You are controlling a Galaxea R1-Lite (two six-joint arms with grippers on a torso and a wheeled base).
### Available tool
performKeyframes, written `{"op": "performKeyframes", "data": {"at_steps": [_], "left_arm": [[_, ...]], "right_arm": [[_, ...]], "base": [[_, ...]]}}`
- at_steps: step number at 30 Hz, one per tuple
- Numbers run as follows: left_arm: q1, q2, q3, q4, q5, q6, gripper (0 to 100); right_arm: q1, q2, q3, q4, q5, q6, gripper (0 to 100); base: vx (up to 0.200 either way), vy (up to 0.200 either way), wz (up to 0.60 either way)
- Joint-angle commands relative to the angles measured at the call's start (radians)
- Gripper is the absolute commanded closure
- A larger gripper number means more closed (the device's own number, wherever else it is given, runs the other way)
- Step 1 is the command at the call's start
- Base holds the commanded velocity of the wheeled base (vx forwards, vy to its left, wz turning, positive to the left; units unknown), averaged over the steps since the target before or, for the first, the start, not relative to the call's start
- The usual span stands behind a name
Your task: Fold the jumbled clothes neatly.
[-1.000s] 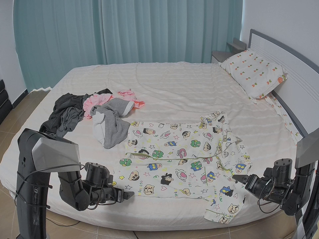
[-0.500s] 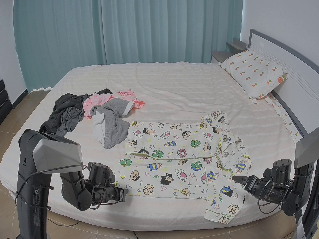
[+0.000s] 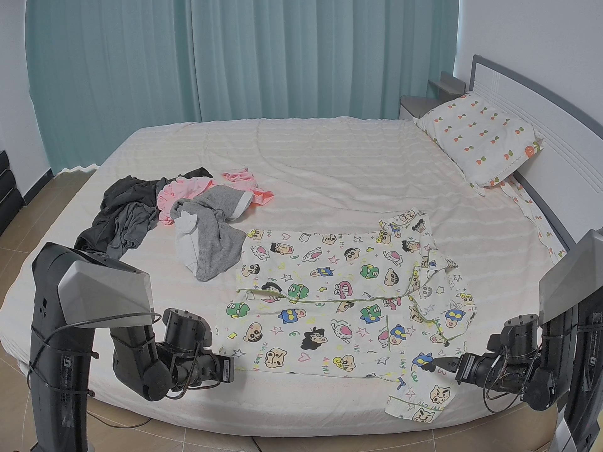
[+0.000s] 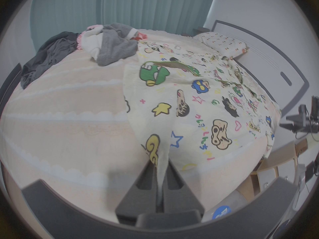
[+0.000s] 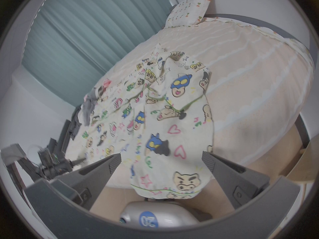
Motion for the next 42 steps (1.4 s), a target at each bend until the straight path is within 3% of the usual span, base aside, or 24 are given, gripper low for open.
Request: {"op": "performKeyframes", "data": {"at_steps": [1, 6, 11, 18, 27, 42], "left_arm": [[-0.001, -0.018, 0.006, -0.011, 0.020, -0.033, 100], [-0.002, -0.018, 0.026, -0.037, 0.020, -0.048, 100], [-0.010, -0.017, 0.027, -0.056, 0.020, -0.051, 100], [-0.016, -0.017, 0.027, -0.056, 0.019, -0.053, 100], [-0.016, -0.014, 0.027, -0.056, 0.019, -0.054, 100], [-0.017, -0.012, 0.027, -0.057, 0.020, -0.070, 100]], "right_arm": [[-0.064, 0.103, -0.011, -0.011, 0.004, -0.073, 0], [-0.152, 0.121, 0.003, -0.010, 0.136, -0.203, 0], [-0.196, 0.169, 0.014, -0.011, 0.223, -0.340, 0], [-0.219, 0.218, -0.005, -0.011, 0.254, -0.578, 0], [-0.107, 0.233, 0.017, -0.011, 0.253, -0.602, 0], [-0.061, 0.252, -0.081, -0.010, 0.228, -0.596, 0]], "base": [[0.000, 0.000, 0.00], [0.000, 0.000, 0.00], [0.000, 0.000, 0.00], [0.000, 0.000, 0.00], [0.000, 0.000, 0.00], [0.000, 0.000, 0.00]]}}
